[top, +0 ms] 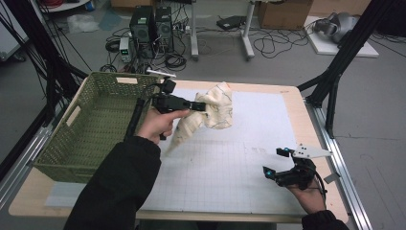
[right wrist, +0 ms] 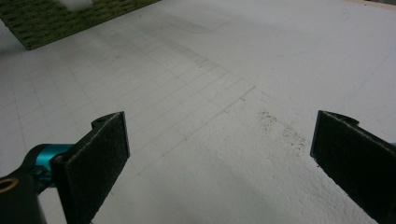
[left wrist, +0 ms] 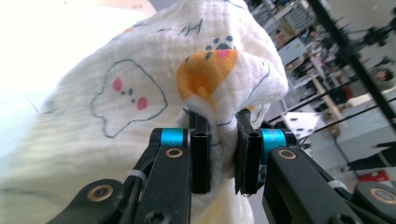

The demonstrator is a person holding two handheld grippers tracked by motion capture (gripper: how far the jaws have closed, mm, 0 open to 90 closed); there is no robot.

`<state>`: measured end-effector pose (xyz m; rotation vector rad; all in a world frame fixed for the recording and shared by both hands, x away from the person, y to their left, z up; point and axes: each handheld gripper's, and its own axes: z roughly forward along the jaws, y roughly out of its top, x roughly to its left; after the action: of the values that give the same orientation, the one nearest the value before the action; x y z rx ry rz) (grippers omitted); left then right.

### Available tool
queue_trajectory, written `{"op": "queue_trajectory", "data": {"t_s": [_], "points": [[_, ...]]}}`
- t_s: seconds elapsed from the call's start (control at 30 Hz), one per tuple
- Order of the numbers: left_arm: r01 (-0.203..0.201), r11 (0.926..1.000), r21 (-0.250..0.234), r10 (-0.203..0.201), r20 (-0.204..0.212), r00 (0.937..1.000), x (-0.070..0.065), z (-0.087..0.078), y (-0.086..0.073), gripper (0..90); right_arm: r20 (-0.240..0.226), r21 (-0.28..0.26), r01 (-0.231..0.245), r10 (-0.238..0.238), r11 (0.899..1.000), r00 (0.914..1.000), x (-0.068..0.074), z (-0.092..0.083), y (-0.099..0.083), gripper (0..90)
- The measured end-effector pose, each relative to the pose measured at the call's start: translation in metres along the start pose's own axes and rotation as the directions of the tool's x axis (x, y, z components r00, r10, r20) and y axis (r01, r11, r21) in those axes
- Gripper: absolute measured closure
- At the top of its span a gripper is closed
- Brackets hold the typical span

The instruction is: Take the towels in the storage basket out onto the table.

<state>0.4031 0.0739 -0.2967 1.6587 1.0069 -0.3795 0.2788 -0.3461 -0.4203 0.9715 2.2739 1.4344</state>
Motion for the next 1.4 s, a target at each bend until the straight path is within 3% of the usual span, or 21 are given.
{"op": "queue_trajectory", "data": {"t_s": [0.27, 0.33, 0.37, 0.4, 0.43, 0.53, 0.6, 0.67, 0.7, 0.73, 0.77, 0.83, 0.87, 0.9, 1.03, 1.17, 1.23, 1.27, 1.33, 1.37, 1.4], "points": [[-0.02, 0.9991, 0.037, 0.024, -0.095, 0.9952, -0.001, 0.048, -0.015, 79.1, -0.008, 0.0, -0.004, 0.004, 1.0, 1.0, 0.001, 0.0, 0.0, 3.6], [-0.016, 0.9992, 0.036, 0.019, -0.098, 0.995, -0.001, 0.054, -0.018, 79.0, -0.01, -0.002, -0.002, 0.002, 1.0, 0.9999, 0.001, 0.0, 0.001, 3.6], [-0.004, 0.9996, 0.027, 0.006, -0.101, 0.9949, 0.001, 0.068, -0.026, 79.0, -0.011, -0.002, -0.003, 0.003, 1.0, 0.9999, 0.001, 0.0, 0.001, 3.6], [-0.004, 0.9996, 0.027, 0.006, -0.101, 0.9949, 0.001, 0.068, -0.026, 79.0, -0.011, -0.002, -0.003, 0.003, 1.0, 0.9999, 0.001, 0.0, 0.001, 3.6], [-0.016, 0.9991, 0.039, 0.021, -0.131, 0.9912, 0.002, 0.082, -0.035, 79.0, -0.011, -0.003, -0.002, 0.002, 1.0, 0.9999, 0.001, -0.001, 0.001, 3.6], [-0.014, 0.9994, 0.03, 0.018, -0.129, 0.9915, 0.004, 0.096, -0.043, 78.8, -0.008, -0.005, 0.004, -0.004, 1.0, 1.0, 0.001, -0.001, 0.001, 3.6], [-0.039, 0.9985, 0.039, 0.046, -0.186, 0.9815, 0.005, 0.116, -0.052, 78.4, -0.009, -0.002, -0.005, 0.005, 1.0, 0.9999, 0.0, -0.001, 0.001, 3.7], [-0.036, 0.9988, 0.034, 0.042, -0.191, 0.9807, 0.007, 0.122, -0.055, 77.9, -0.011, 0.001, -0.003, 0.003, 1.0, 0.9999, 0.0, -0.001, 0.001, 4.7], [-0.032, 0.9979, 0.057, 0.044, -0.221, 0.9743, 0.012, 0.135, -0.06, 77.4, -0.012, 0.004, -0.005, 0.005, 1.0, 0.9999, 0.0, -0.001, 0.001, 5.1], [-0.032, 0.9979, 0.057, 0.044, -0.221, 0.9743, 0.012, 0.135, -0.06, 76.5, -0.013, 0.004, -0.001, 0.001, 1.0, 0.9999, 0.0, 0.0, 0.001, 5.5], [-0.023, 0.9975, 0.067, 0.039, -0.256, 0.9659, 0.019, 0.146, -0.067, 76.1, -0.012, 0.007, -0.001, 0.001, 1.0, 0.9999, 0.0, 0.0, 0.002, 5.9], [-0.019, 0.9969, 0.076, 0.04, -0.279, 0.9595, 0.026, 0.155, -0.072, 75.6, -0.011, 0.019, 0.001, -0.001, 1.0, 0.9999, -0.001, 0.002, 0.002, 9.9], [-0.019, 0.9969, 0.076, 0.04, -0.279, 0.9595, 0.026, 0.155, -0.072, 75.2, -0.014, 0.021, -0.001, 0.002, 1.0, 0.9999, -0.001, 0.002, 0.003, 14.6], [-0.01, 0.9961, 0.087, 0.037, -0.309, 0.9505, 0.032, 0.163, -0.076, 74.7, -0.016, 0.02, 0.001, 0.0, 1.0, 0.9999, -0.003, 0.003, 0.003, 18.2], [-0.016, 0.9947, 0.101, 0.049, -0.328, 0.9433, 0.039, 0.172, -0.081, 72.0, -0.014, 0.012, -0.017, 0.017, 1.0, 0.9998, -0.008, 0.008, 0.006, 31.5], [-0.023, 0.9957, 0.089, 0.051, -0.318, 0.9469, 0.038, 0.172, -0.08, 58.7, -0.015, 0.037, -0.028, 0.028, 0.999, 0.9995, -0.013, 0.021, 0.011, 41.2], [-0.064, 0.9955, 0.07, 0.082, -0.299, 0.9508, 0.032, 0.161, -0.076, 50.4, -0.004, 0.051, -0.01, 0.01, 0.999, 0.9999, -0.014, 0.029, 0.014, 44.7], [-0.064, 0.9955, 0.07, 0.082, -0.299, 0.9508, 0.032, 0.161, -0.076, 47.8, -0.004, 0.051, -0.01, 0.01, 0.999, 0.9999, -0.014, 0.029, 0.014, 44.7], [-0.083, 0.9955, 0.045, 0.093, -0.287, 0.9533, 0.026, 0.151, -0.071, 45.0, 0.003, 0.069, -0.002, 0.002, 0.998, 1.0, -0.015, 0.041, 0.017, 47.8], [-0.101, 0.9947, 0.02, 0.103, -0.267, 0.9581, 0.022, 0.139, -0.068, 44.1, 0.002, 0.074, -0.007, 0.007, 0.997, 1.0, -0.016, 0.045, 0.017, 48.0], [-0.116, 0.9931, 0.011, 0.115, -0.266, 0.957, 0.019, 0.134, -0.067, 44.0, -0.001, 0.082, -0.013, 0.013, 0.997, 0.9999, -0.017, 0.048, 0.018, 48.1]]}}
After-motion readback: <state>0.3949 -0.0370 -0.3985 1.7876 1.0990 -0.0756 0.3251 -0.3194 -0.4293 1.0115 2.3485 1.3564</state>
